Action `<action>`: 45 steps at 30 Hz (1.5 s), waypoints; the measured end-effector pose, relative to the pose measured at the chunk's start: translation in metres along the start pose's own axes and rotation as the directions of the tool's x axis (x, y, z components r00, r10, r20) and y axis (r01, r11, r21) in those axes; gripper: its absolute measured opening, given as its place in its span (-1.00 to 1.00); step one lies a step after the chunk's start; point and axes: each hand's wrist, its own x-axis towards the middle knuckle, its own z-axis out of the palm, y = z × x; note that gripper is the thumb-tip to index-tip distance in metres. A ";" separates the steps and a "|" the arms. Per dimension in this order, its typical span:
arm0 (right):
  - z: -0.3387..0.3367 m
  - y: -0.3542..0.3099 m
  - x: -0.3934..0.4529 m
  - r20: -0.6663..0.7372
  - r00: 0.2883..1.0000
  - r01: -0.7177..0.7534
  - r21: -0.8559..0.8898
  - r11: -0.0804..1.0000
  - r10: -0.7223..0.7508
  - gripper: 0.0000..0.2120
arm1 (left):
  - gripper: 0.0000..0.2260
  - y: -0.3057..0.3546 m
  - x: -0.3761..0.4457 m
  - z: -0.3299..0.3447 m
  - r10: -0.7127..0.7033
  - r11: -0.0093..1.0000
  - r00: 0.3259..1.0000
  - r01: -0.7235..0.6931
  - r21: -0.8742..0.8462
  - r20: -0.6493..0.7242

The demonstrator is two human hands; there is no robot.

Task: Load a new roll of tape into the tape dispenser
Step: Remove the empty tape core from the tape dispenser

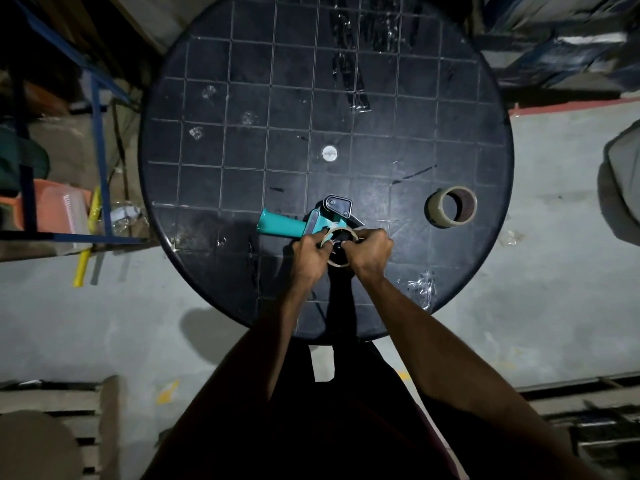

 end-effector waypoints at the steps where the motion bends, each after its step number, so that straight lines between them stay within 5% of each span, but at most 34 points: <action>1: 0.000 0.000 -0.002 -0.001 1.000 0.002 -0.013 1.000 -0.002 -0.75 | -0.70 0.001 -0.002 -0.001 0.005 1.000 1.000 -0.005 0.006 -0.002; 4: -0.002 0.000 -0.006 0.007 0.999 0.049 -0.051 0.998 -0.049 -0.73 | -0.70 0.008 -0.014 -0.005 0.029 0.996 0.999 -0.031 0.080 0.022; 8: -0.019 0.003 -0.005 0.184 0.964 0.210 -0.086 0.974 -0.191 -0.72 | -0.69 0.012 -0.024 -0.014 0.031 0.953 0.997 -0.051 0.299 0.069; 11: -0.032 0.004 -0.010 0.217 0.933 0.312 -0.093 0.946 -0.286 -0.64 | -0.68 0.002 -0.020 -0.032 0.253 0.882 0.967 -0.243 0.403 0.029; 14: -0.034 0.000 -0.021 0.288 0.893 0.409 -0.192 0.892 -0.347 -0.35 | -0.48 -0.017 0.007 -0.050 0.430 0.629 0.900 -0.351 0.694 0.066; 17: -0.025 -0.005 -0.034 0.408 0.851 0.474 -0.330 0.816 -0.329 -0.07 | -0.38 -0.022 0.035 -0.063 0.332 0.369 0.918 -0.339 0.865 0.217; 20: -0.011 -0.011 -0.041 0.438 0.857 0.467 -0.437 0.769 -0.272 0.04 | -0.49 -0.018 0.054 -0.065 0.301 0.255 0.898 -0.399 0.881 0.320; 26: -0.001 -0.010 -0.035 0.435 0.860 0.467 -0.460 0.755 -0.267 -0.15 | -0.64 -0.016 0.063 -0.061 0.255 0.290 0.870 -0.485 0.825 0.421; 30: -0.002 -0.013 -0.037 0.466 0.843 0.493 -0.467 0.734 -0.270 -0.15 | -0.61 -0.036 0.059 -0.072 0.066 0.556 0.843 -0.475 0.682 0.534; 32: -0.003 -0.017 -0.038 0.479 0.838 0.499 -0.480 0.722 -0.261 -0.14 | -0.42 -0.040 0.061 -0.083 0.095 0.673 0.870 -0.414 0.613 0.484; 34: -0.004 -0.020 -0.039 0.480 0.839 0.498 -0.488 0.717 -0.256 -0.14 | -0.08 -0.037 0.061 -0.089 0.276 0.625 0.883 -0.465 0.627 0.380; 36: -0.004 -0.020 -0.038 0.480 0.839 0.497 -0.488 0.718 -0.254 -0.14 | 0.15 -0.028 0.060 -0.092 0.441 0.460 0.793 -0.601 0.653 0.419; 39: -0.004 -0.022 -0.039 0.476 0.844 0.492 -0.502 0.711 -0.247 -0.13 | 0.14 -0.015 0.060 -0.090 0.452 0.292 0.711 -0.689 0.664 0.539; 45: -0.001 -0.027 -0.040 0.461 0.854 0.498 -0.591 0.634 -0.240 -0.14 | 0.12 -0.010 0.054 -0.076 0.424 0.305 0.755 -0.640 0.705 0.501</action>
